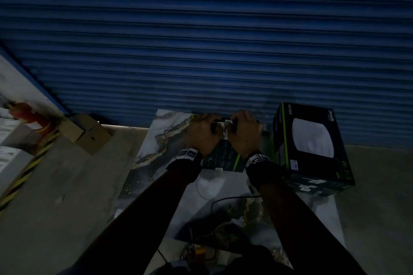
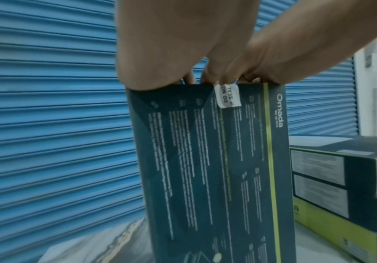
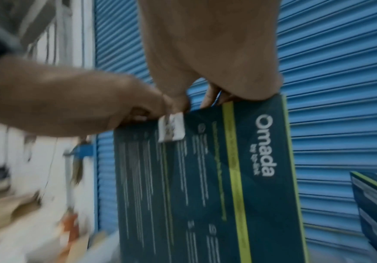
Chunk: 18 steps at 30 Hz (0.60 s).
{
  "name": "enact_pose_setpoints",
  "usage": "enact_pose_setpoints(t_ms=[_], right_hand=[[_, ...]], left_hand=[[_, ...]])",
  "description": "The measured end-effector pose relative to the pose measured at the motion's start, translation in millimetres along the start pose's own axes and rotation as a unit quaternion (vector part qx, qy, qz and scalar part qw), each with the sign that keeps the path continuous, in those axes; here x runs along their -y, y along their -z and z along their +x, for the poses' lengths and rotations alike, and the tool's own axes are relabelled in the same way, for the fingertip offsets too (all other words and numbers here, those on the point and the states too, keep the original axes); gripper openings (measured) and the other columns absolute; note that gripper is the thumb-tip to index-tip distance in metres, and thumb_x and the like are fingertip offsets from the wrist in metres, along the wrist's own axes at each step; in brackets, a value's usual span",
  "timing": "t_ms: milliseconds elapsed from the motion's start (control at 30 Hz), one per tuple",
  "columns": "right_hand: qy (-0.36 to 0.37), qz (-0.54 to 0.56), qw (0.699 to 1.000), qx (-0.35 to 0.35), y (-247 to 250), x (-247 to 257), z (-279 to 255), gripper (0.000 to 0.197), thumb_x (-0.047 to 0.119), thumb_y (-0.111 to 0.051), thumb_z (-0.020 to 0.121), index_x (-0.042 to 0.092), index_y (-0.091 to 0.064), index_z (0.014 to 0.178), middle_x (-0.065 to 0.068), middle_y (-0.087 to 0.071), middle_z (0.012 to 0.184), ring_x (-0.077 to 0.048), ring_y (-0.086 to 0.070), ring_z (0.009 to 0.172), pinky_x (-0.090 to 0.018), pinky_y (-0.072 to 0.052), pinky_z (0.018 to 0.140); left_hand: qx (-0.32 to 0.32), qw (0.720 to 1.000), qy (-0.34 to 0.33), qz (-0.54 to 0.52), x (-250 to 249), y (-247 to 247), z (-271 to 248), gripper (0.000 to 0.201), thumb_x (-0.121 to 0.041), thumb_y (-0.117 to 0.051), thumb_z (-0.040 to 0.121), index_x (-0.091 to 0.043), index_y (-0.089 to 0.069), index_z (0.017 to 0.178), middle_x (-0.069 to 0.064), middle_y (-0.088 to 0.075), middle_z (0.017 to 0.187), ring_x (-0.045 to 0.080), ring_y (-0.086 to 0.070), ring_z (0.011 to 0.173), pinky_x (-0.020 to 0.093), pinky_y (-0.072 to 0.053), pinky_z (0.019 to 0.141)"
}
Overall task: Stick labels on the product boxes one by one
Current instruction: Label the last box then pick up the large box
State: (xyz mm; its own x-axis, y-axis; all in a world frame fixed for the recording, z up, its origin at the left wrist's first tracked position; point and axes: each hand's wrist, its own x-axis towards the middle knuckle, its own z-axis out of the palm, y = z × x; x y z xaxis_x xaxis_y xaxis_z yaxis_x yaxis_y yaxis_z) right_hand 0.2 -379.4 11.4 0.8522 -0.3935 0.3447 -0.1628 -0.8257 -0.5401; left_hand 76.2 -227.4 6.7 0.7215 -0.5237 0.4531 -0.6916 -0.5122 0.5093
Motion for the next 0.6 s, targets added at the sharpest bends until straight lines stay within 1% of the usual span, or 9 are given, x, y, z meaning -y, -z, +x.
enact_pose_setpoints(t_ms=[100, 200, 233, 300, 367, 433, 467, 533, 600], right_hand=[[-0.022, 0.005, 0.999, 0.044, 1.7, -2.7, -2.7, 0.031, 0.043, -0.056, 0.082, 0.024, -0.058, 0.105, 0.001, -0.058, 0.111, -0.025, -0.055, 0.105, -0.042, -0.038, 0.090], [-0.025, 0.018, 0.997, 0.076, 6.9, -5.4, -0.4, 0.031, 0.035, -0.067, 0.078, 0.025, -0.058, 0.107, 0.002, -0.057, 0.114, -0.023, -0.054, 0.108, -0.033, -0.029, 0.088], [-0.022, 0.026, 0.997, 0.063, 7.9, -4.9, 0.3, 0.028, 0.033, -0.066, 0.080, 0.023, -0.059, 0.105, 0.001, -0.058, 0.113, -0.025, -0.055, 0.107, -0.032, -0.030, 0.086], [-0.014, 0.034, 0.999, 0.025, 7.6, -0.2, 0.9, 0.019, 0.031, -0.058, 0.082, 0.020, -0.060, 0.097, -0.002, -0.061, 0.105, -0.028, -0.058, 0.100, -0.037, -0.041, 0.084], [-0.011, 0.035, 0.999, -0.002, 3.0, 4.6, 2.3, 0.014, 0.029, -0.050, 0.081, 0.020, -0.058, 0.088, -0.004, -0.062, 0.095, -0.030, -0.060, 0.091, -0.044, -0.050, 0.078], [-0.009, 0.033, 0.999, -0.016, -1.2, 3.5, 5.5, 0.016, 0.025, -0.045, 0.082, 0.017, -0.059, 0.085, -0.005, -0.063, 0.090, -0.030, -0.061, 0.086, -0.042, -0.051, 0.075], [-0.008, 0.032, 0.999, -0.016, -1.0, 2.4, 7.4, 0.016, 0.022, -0.046, 0.083, 0.017, -0.061, 0.086, -0.006, -0.064, 0.090, -0.030, -0.062, 0.086, -0.040, -0.050, 0.076], [0.004, 0.022, 1.000, -0.012, 2.3, -2.4, 7.5, 0.012, 0.014, -0.055, 0.085, 0.017, -0.065, 0.091, -0.006, -0.065, 0.095, -0.032, -0.062, 0.090, -0.032, -0.040, 0.077], [0.037, -0.009, 0.999, -0.007, 6.9, -7.7, 3.1, 0.013, 0.015, -0.064, 0.088, 0.018, -0.068, 0.100, -0.004, -0.066, 0.103, -0.032, -0.061, 0.095, -0.028, -0.025, 0.076]], left_hand=[[-0.007, 1.000, -0.020, 0.021, -3.6, 0.9, -10.5, 0.034, -0.022, -0.073, 0.088, -0.017, -0.072, 0.121, 0.004, -0.073, 0.112, 0.020, -0.063, 0.102, 0.022, -0.039, 0.093], [-0.007, 1.000, -0.013, 0.024, -3.0, -0.2, -9.0, 0.034, -0.025, -0.072, 0.088, -0.017, -0.071, 0.120, 0.004, -0.072, 0.112, 0.022, -0.063, 0.101, 0.027, -0.044, 0.092], [-0.006, 1.000, -0.003, 0.021, -3.9, -0.5, -7.4, 0.031, -0.025, -0.070, 0.088, -0.018, -0.072, 0.118, 0.005, -0.071, 0.111, 0.023, -0.064, 0.099, 0.030, -0.048, 0.090], [-0.020, 0.999, 0.014, 0.023, -7.2, -2.6, -3.7, 0.024, -0.021, -0.069, 0.088, -0.020, -0.073, 0.111, 0.005, -0.071, 0.106, 0.027, -0.065, 0.095, 0.036, -0.052, 0.083], [-0.035, 0.998, 0.031, 0.044, -12.1, -3.0, 0.2, 0.019, -0.015, -0.070, 0.084, -0.021, -0.074, 0.102, 0.004, -0.072, 0.099, 0.028, -0.065, 0.090, 0.035, -0.049, 0.078], [-0.048, 0.997, 0.014, 0.067, -14.2, -3.7, 2.3, 0.016, -0.011, -0.074, 0.082, -0.021, -0.074, 0.095, 0.003, -0.072, 0.092, 0.027, -0.065, 0.082, 0.030, -0.042, 0.072], [-0.050, 0.997, 0.002, 0.063, -11.4, -4.1, 3.3, 0.016, -0.010, -0.074, 0.083, -0.020, -0.074, 0.095, 0.003, -0.072, 0.092, 0.027, -0.065, 0.081, 0.030, -0.042, 0.071], [-0.042, 0.998, -0.018, 0.041, -4.3, -3.0, 2.0, 0.018, -0.014, -0.071, 0.088, -0.019, -0.074, 0.105, 0.005, -0.073, 0.099, 0.028, -0.066, 0.087, 0.033, -0.048, 0.078], [-0.028, 0.998, -0.035, 0.040, 3.4, -3.0, -3.9, 0.024, -0.026, -0.067, 0.096, -0.019, -0.072, 0.119, 0.005, -0.073, 0.113, 0.026, -0.066, 0.101, 0.033, -0.047, 0.092]])
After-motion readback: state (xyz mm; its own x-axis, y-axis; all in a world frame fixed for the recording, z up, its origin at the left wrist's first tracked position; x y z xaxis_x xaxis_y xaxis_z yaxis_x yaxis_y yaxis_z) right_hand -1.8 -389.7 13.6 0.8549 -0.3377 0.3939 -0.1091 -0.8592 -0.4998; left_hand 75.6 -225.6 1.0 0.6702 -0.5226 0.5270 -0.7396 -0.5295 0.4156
